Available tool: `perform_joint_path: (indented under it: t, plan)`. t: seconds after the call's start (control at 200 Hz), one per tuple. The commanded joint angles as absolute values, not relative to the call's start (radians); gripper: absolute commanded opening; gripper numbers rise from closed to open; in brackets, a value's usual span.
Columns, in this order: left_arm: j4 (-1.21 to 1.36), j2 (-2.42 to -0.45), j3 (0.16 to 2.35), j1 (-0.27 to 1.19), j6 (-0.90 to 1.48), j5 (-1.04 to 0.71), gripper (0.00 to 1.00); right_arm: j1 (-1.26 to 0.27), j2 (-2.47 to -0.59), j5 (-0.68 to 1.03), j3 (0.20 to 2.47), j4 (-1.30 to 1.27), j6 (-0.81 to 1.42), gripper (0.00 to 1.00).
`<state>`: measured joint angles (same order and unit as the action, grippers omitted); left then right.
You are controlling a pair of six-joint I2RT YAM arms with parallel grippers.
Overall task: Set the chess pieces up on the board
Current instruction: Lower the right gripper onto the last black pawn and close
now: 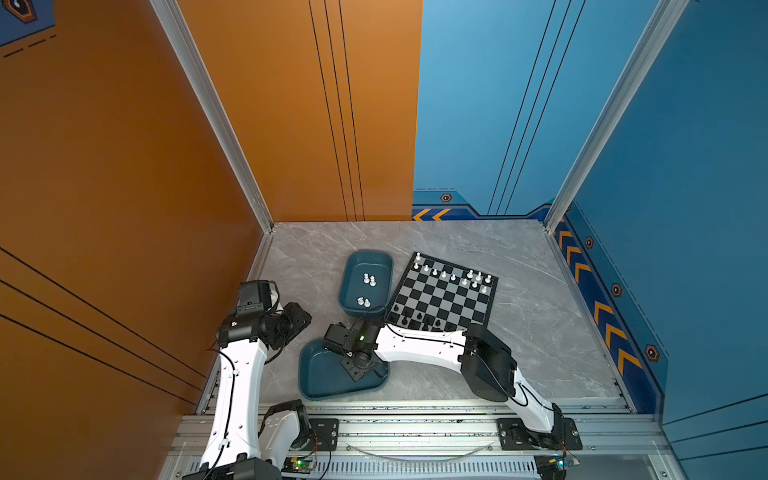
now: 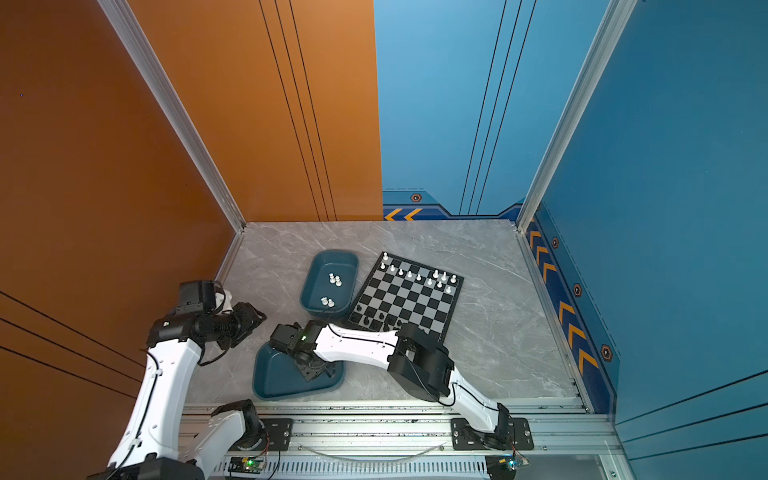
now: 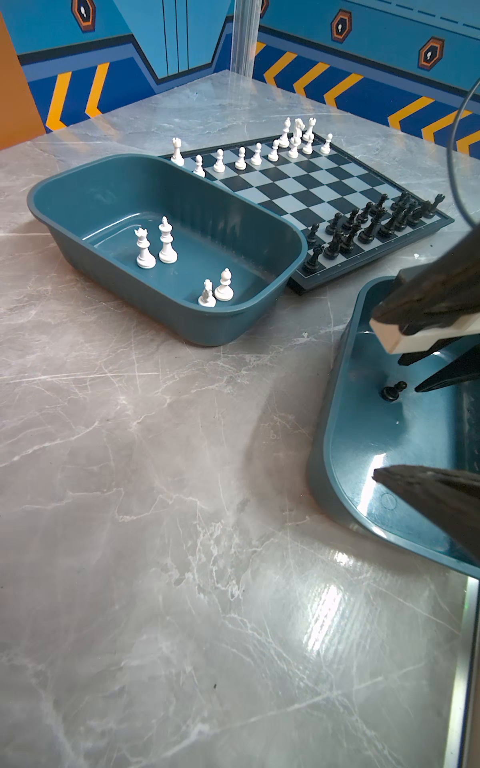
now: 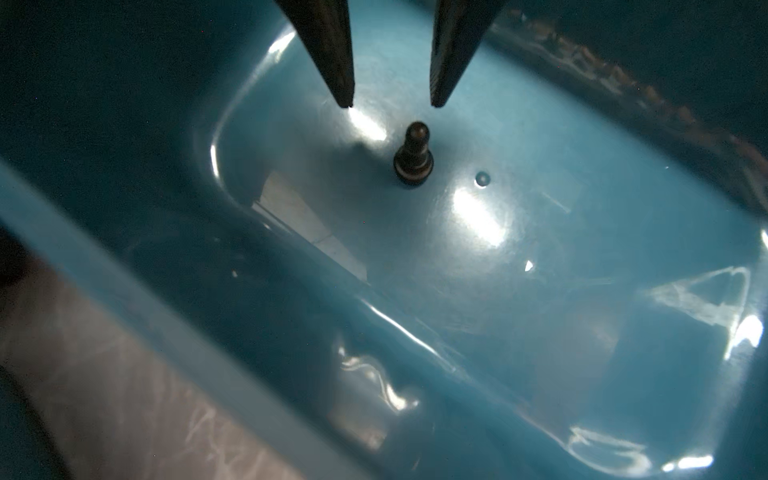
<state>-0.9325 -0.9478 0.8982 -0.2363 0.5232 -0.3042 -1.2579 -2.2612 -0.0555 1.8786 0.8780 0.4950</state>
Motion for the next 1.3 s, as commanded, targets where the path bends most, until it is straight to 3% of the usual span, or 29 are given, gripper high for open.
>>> perform_joint_path:
  t: [0.0,0.295,1.086,1.297]
  plan:
    - [-0.936,-0.956,0.932,-0.232,0.522,-0.325,0.56,-1.262,-2.276,-0.047,1.914,0.868,0.485,0.36]
    - [-0.938,-0.960,0.941,-0.233,0.522,-0.319,0.55,-1.253,-2.291,-0.037,1.944,0.868,0.468,0.37]
    - [-0.950,-0.960,0.945,-0.238,0.514,-0.311,0.54,-1.230,-2.330,-0.014,1.976,0.864,0.453,0.28]
    - [-0.951,-0.963,0.945,-0.238,0.513,-0.306,0.54,-1.229,-2.335,-0.001,1.981,0.865,0.446,0.19]
